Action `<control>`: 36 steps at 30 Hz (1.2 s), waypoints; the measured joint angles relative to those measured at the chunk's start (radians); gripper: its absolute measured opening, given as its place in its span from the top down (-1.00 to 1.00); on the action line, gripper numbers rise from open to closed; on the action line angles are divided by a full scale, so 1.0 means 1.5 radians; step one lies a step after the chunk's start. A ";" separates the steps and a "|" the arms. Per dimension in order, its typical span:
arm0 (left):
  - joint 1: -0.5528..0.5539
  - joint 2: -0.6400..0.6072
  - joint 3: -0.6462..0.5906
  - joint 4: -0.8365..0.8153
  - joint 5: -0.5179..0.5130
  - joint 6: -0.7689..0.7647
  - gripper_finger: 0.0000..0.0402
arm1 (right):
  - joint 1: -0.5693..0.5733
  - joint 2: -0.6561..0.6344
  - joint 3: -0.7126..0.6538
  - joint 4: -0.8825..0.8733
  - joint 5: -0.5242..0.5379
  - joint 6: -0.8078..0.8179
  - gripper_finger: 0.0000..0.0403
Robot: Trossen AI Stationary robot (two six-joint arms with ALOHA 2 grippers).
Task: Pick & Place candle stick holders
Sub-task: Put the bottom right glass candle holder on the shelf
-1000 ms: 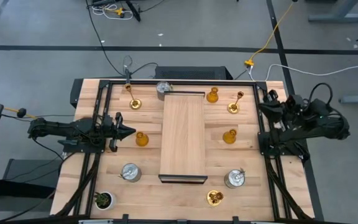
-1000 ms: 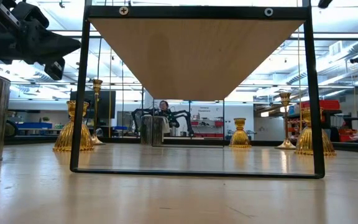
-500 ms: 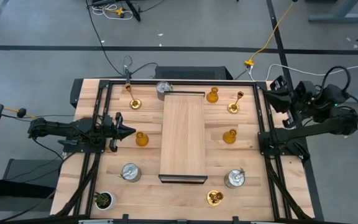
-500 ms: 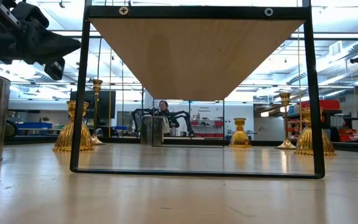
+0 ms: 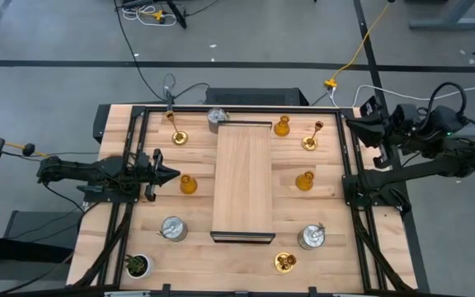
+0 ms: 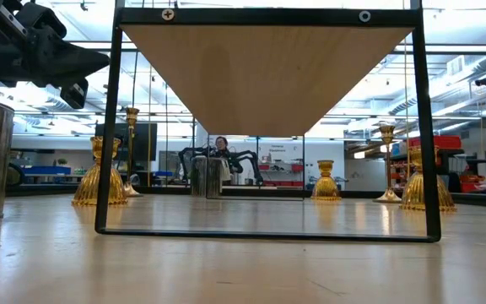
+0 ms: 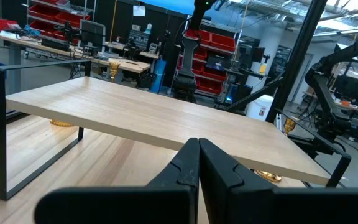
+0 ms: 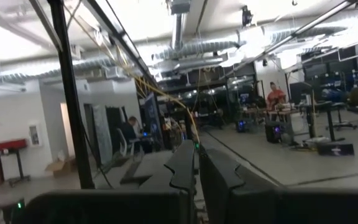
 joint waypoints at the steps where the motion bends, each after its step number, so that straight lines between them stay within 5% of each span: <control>1: 0.000 0.000 0.000 0.000 0.000 0.000 0.95 | 0.000 0.000 0.000 -0.009 0.000 -0.002 0.86; 36: 0.000 0.000 0.000 0.000 0.000 0.000 0.95 | 0.000 0.000 0.000 -0.272 0.033 0.024 0.85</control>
